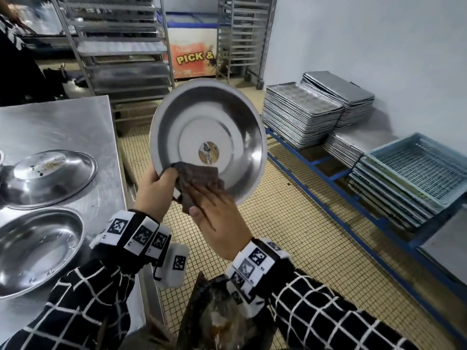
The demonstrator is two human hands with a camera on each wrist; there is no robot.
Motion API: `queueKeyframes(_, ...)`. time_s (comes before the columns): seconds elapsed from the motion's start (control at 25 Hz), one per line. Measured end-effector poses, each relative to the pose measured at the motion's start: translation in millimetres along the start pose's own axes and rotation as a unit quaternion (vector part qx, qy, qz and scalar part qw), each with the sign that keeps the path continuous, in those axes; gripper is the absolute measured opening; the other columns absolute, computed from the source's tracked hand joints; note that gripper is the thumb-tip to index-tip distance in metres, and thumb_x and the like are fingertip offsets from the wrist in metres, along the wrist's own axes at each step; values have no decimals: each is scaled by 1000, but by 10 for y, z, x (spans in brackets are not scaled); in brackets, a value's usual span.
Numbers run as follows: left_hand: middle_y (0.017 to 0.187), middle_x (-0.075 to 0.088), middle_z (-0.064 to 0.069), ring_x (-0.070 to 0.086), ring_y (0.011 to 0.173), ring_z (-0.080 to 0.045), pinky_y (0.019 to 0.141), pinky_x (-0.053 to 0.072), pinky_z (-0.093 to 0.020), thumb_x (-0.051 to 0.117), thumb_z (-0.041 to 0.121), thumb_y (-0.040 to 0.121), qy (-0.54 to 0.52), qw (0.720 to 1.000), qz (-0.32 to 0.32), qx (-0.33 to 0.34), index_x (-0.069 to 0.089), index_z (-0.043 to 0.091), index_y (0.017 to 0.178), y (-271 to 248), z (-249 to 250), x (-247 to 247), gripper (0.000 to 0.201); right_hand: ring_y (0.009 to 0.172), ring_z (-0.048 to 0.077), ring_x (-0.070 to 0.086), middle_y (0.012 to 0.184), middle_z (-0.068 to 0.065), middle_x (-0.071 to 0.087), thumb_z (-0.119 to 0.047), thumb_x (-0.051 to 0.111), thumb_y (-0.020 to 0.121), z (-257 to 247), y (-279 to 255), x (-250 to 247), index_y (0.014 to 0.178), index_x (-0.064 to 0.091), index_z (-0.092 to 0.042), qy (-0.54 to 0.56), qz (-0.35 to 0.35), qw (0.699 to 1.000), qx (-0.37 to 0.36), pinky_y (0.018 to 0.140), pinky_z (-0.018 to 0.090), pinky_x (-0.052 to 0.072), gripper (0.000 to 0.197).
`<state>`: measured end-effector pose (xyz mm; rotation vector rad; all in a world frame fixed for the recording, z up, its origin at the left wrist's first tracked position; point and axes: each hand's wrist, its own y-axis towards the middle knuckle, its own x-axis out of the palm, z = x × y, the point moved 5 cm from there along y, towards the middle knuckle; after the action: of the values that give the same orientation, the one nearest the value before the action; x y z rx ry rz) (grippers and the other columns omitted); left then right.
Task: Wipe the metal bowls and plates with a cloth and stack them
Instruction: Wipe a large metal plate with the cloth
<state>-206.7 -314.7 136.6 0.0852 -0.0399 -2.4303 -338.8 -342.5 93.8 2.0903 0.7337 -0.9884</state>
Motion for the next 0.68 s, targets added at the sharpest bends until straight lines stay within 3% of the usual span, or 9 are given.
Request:
queueKeyframes(0.08, 66, 49, 1, 45, 64, -16, 57, 35, -32, 47, 8, 86, -5, 1000, 11, 1, 52, 21, 70, -2, 31, -27, 21, 141, 19, 26, 146, -4, 42, -49, 13, 99, -19, -60, -9, 144, 36, -25, -33, 22, 999, 0, 116, 42, 17, 57)
queueKeyframes(0.16, 65, 46, 0, 42, 60, -16, 54, 33, -31, 48, 7, 85, -6, 1000, 24, -4, 50, 20, 70, 20, 66, -86, 20, 146, 21, 14, 151, -4, 36, -49, 12, 99, 248, -112, -62, 145, 33, -25, -105, 44, 993, 26, 118, 48, 12, 56)
queueKeyframes(0.28, 69, 47, -4, 46, 68, -23, 59, 39, -36, 47, 6, 85, 3, 1000, -2, -13, 49, 17, 71, 63, 66, -146, 18, 146, 22, -12, 160, -7, -3, -53, 7, 96, 794, -119, -241, 152, 10, -30, -101, 49, 982, 149, 117, 56, 7, 60)
queueKeyframes(0.36, 71, 53, -9, 53, 69, -28, 64, 47, -42, 48, 6, 86, 7, 999, -29, -39, 52, 14, 76, 56, 7, -153, 13, 146, 27, 4, 159, -6, -10, -51, 15, 97, 967, -63, -425, 152, 1, -31, -5, 89, 977, 194, 112, 51, 27, 60)
queueKeyframes(0.44, 70, 55, -11, 60, 57, -26, 56, 52, -38, 47, 4, 87, 20, 995, -54, -77, 52, 10, 82, 28, -84, -162, 10, 133, 28, 39, 158, 2, 17, -46, 28, 99, 1027, -4, -669, 152, 6, -29, 71, 132, 962, 226, 95, 32, 39, 59)
queueKeyframes(0.52, 64, 53, -11, 58, 44, -19, 41, 47, -30, 47, 1, 87, 26, 990, -83, -108, 52, 6, 85, 4, -154, -168, 7, 116, 24, 55, 134, 7, 54, -46, 41, 97, 1091, 25, -880, 146, 32, -24, 102, 125, 951, 265, 87, 25, 38, 54)
queueKeyframes(0.56, 62, 52, -10, 56, 40, -17, 37, 44, -27, 47, 0, 86, 28, 988, -95, -117, 51, 4, 85, -3, -174, -173, 6, 106, 22, 59, 118, 6, 63, -45, 48, 95, 1110, 29, -943, 133, 49, -21, 113, 114, 947, 277, 81, 23, 41, 45)
queueKeyframes(0.6, 60, 51, -10, 55, 38, -15, 36, 42, -25, 47, 1, 86, 25, 987, -100, -126, 52, 3, 86, 3, -204, -183, 5, 94, 19, 61, 103, 4, 66, -42, 55, 93, 1124, 20, -976, 113, 59, -15, 122, 106, 943, 291, 73, 21, 43, 35)
queueKeyframes(0.68, 62, 55, -9, 58, 42, -14, 38, 45, -24, 50, 3, 88, -3, 987, -98, -128, 55, 4, 93, -1, -217, -191, 7, 70, 13, 53, 79, 2, 58, -30, 61, 90, 1142, -51, -975, 79, 55, -10, 143, 117, 929, 322, 58, 21, 37, 24)
